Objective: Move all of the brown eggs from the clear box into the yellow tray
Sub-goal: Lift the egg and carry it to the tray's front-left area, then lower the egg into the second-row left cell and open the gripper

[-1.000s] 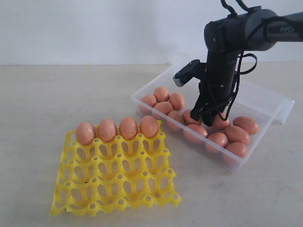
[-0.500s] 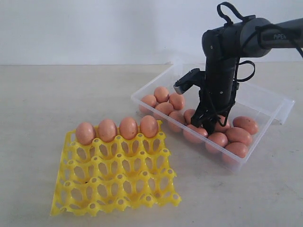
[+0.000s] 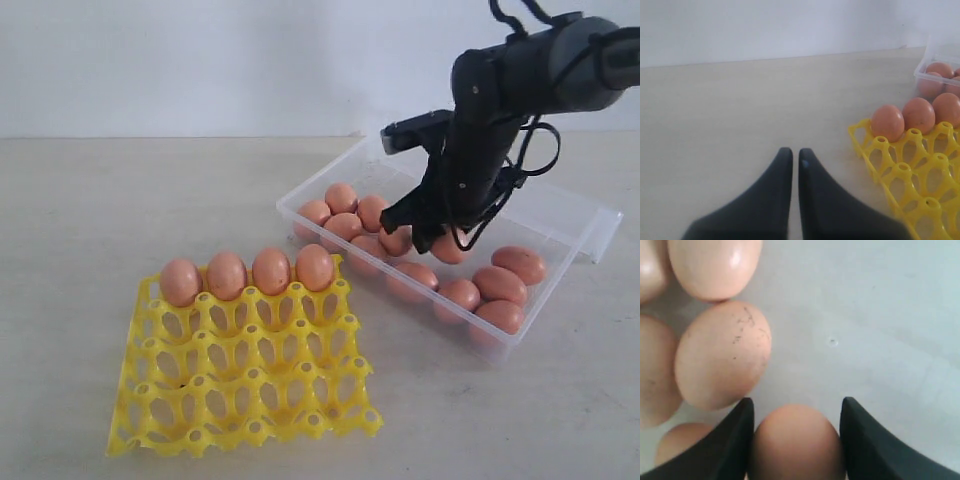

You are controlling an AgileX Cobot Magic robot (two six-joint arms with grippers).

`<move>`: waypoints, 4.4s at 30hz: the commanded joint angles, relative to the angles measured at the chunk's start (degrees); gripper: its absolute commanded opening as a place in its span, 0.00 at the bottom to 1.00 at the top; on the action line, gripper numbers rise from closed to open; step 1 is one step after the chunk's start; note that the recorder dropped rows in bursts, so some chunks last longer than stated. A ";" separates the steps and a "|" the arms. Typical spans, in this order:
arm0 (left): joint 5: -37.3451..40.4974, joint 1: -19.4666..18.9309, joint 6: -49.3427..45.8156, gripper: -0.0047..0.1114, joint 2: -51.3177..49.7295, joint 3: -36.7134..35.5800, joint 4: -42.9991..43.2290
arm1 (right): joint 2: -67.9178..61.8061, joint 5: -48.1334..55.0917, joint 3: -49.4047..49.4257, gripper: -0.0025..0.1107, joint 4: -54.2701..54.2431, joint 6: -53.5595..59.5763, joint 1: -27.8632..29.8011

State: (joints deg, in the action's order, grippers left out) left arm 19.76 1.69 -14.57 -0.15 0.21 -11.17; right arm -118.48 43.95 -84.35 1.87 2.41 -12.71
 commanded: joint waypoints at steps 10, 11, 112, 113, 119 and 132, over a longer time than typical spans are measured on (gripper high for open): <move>-0.24 0.25 -0.08 0.08 0.15 -0.21 0.08 | 28.77 -60.47 36.31 0.02 -1.48 -13.13 -3.04; -0.24 0.25 -0.08 0.08 0.15 -0.21 0.08 | 29.66 -62.43 36.93 0.02 -1.48 -13.13 -4.39; -0.24 0.25 -0.08 0.08 0.15 -0.21 0.08 | 8.14 -67.42 20.32 0.36 16.64 -22.08 -28.83; -0.24 0.25 -0.08 0.08 0.15 -0.21 0.08 | 10.84 -61.68 20.32 0.27 13.17 -20.42 -28.45; -0.24 0.25 -0.08 0.08 0.15 -0.21 0.08 | 21.67 -30.34 20.32 0.02 10.66 -14.18 -21.31; -0.24 0.25 -0.08 0.08 0.15 -0.21 0.08 | 24.65 11.18 20.32 0.02 24.23 -10.41 -2.14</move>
State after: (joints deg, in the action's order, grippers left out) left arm 19.76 1.69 -14.57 -0.15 0.21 -11.17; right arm -94.69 51.06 -63.94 25.44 -11.04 -16.22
